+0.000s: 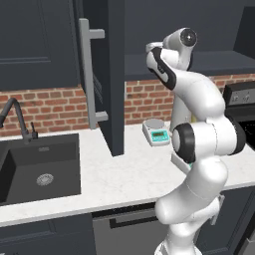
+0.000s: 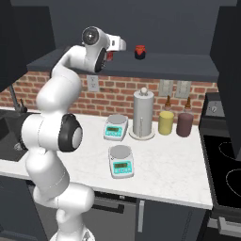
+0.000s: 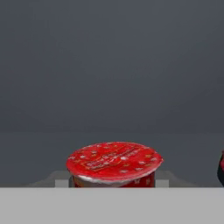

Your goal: Pick the yogurt and place it on the digital scale for weighing, and close the cabinet.

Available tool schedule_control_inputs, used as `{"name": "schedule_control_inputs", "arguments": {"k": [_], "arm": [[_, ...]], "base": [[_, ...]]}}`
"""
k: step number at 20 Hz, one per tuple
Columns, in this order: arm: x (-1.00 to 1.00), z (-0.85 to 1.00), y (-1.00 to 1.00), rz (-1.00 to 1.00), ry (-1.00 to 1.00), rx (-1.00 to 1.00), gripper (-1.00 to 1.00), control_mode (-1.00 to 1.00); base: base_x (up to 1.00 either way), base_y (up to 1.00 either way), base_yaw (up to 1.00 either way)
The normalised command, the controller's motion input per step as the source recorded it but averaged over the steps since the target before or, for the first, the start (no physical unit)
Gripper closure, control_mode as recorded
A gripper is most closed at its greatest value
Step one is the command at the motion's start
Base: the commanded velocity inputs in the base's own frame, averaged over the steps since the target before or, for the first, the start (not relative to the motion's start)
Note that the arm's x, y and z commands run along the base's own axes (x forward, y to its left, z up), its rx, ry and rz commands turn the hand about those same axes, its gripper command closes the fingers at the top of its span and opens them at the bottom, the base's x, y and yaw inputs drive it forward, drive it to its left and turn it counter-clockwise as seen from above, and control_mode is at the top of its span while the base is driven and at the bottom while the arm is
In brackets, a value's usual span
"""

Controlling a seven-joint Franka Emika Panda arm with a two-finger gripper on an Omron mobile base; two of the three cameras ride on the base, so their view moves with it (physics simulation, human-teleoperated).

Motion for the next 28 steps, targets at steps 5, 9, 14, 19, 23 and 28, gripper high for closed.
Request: {"name": "schedule_control_inputs", "arguments": {"k": [5, 9, 14, 19, 23, 28], "arm": [[-0.54, 0.01, 0.00, 0.00, -0.13, 0.06, 1.00, -1.00], [-0.83, 0.00, 0.00, 0.00, -0.21, 0.14, 1.00, -1.00], [-0.79, 0.00, 0.04, 0.00, -0.31, 0.08, 1.00, -1.00], [-1.00, 0.00, 0.09, 0.00, -0.31, 0.05, 1.00, -1.00], [-1.00, -0.06, 0.01, 0.00, -0.20, 0.02, 1.00, -1.00], [-1.00, 0.21, 0.00, 0.00, 0.00, 0.00, 1.00, -1.00]], "base": [[0.00, 0.00, 0.00], [0.00, 0.00, 0.00], [0.00, 0.00, 0.00], [0.00, 0.00, 0.00], [0.00, 0.00, 0.00], [0.00, 0.00, 0.00]]}}
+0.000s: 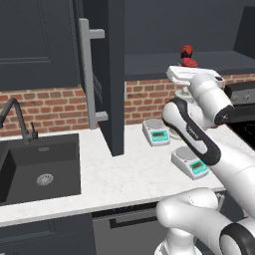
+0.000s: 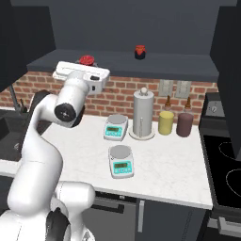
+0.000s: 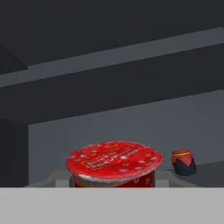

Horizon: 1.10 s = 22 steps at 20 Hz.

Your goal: Pick the yogurt and place it on the digital scale for weighing, and close the cabinet.

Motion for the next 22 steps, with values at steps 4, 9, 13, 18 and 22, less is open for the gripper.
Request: {"name": "schedule_control_inputs", "arguments": {"k": [4, 9, 13, 18, 22], "arm": [[-0.99, 0.38, 0.00, 0.00, 0.19, 0.00, 1.00, -1.00], [-0.39, -0.07, -0.10, 0.14, 0.24, 0.00, 1.00, -1.00], [-0.07, -0.24, -0.37, 0.29, 0.08, 0.00, 1.00, -1.00], [-0.10, -0.50, -0.27, 0.36, 0.02, -0.02, 1.00, -1.00], [0.00, -0.74, -0.15, 0.31, 0.00, -0.12, 1.00, -1.00]], "base": [[0.00, 0.00, 0.00], [0.00, 0.00, 0.00], [0.00, 0.00, 0.00], [0.00, 0.00, 0.00], [0.00, 0.00, 0.00]]}}
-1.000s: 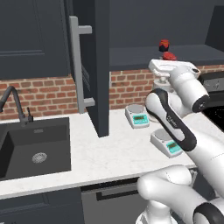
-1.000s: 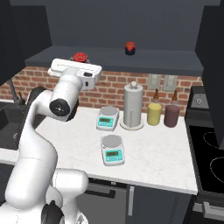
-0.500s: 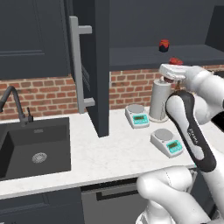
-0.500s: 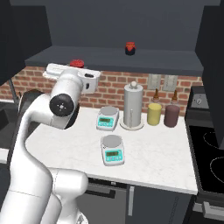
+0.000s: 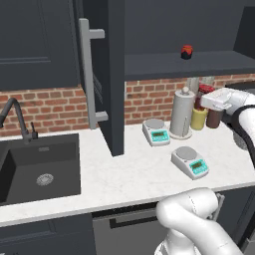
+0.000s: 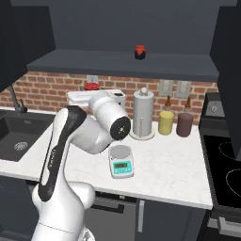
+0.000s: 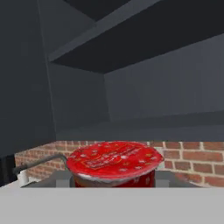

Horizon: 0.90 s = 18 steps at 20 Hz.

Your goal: Pick the yogurt and place it on the digital scale for weighing, and close the cabinet.

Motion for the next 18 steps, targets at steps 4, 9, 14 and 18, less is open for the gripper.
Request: {"name": "schedule_control_inputs", "arguments": {"k": [4, 9, 14, 18], "arm": [[0.00, -0.79, -0.22, 0.32, 0.00, -0.11, 1.00, -1.00], [0.00, -0.53, -0.33, 0.22, 0.00, -0.01, 1.00, -1.00], [0.13, -0.55, -0.28, 0.20, 0.15, 0.00, 1.00, -1.00], [0.28, -0.65, -0.20, 0.18, 0.02, 0.00, 1.00, -1.00]], "base": [[0.00, 0.00, 0.00], [0.00, 0.00, 0.00], [0.00, 0.00, 0.00], [0.00, 0.00, 0.00]]}}
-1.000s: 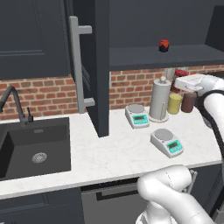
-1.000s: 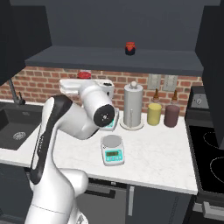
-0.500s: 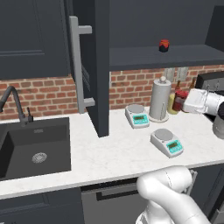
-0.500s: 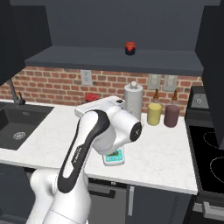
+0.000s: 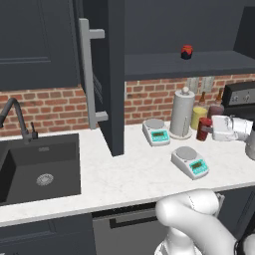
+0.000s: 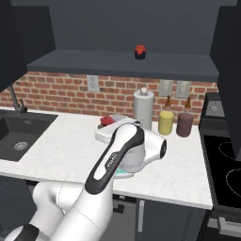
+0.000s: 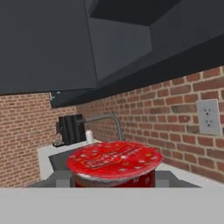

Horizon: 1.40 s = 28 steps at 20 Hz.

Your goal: Pick the yogurt and place it on the digital scale for weighing, and close the cabinet.

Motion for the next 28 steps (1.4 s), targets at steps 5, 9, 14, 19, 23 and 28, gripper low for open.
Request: {"name": "schedule_control_inputs", "arguments": {"k": [5, 9, 14, 19, 23, 28], "arm": [[0.24, -0.49, -0.17, 0.17, 0.00, 0.00, 1.00, -1.00], [0.23, -0.44, -0.05, 0.14, -0.06, 0.00, 1.00, -1.00], [0.24, -0.37, 0.00, 0.04, -0.06, 0.00, 1.00, -1.00], [0.22, -0.27, 0.00, 0.00, -0.10, -0.01, 1.00, -1.00], [0.09, -0.16, 0.04, -0.01, -0.13, -0.04, 1.00, -1.00], [0.03, -0.27, 0.12, -0.05, -0.01, -0.08, 1.00, -1.00]], "base": [[0.00, 0.00, 0.00], [0.00, 0.00, 0.00], [0.00, 0.00, 0.00], [0.00, 0.00, 0.00], [0.00, 0.00, 0.00], [0.00, 0.00, 0.00]]}}
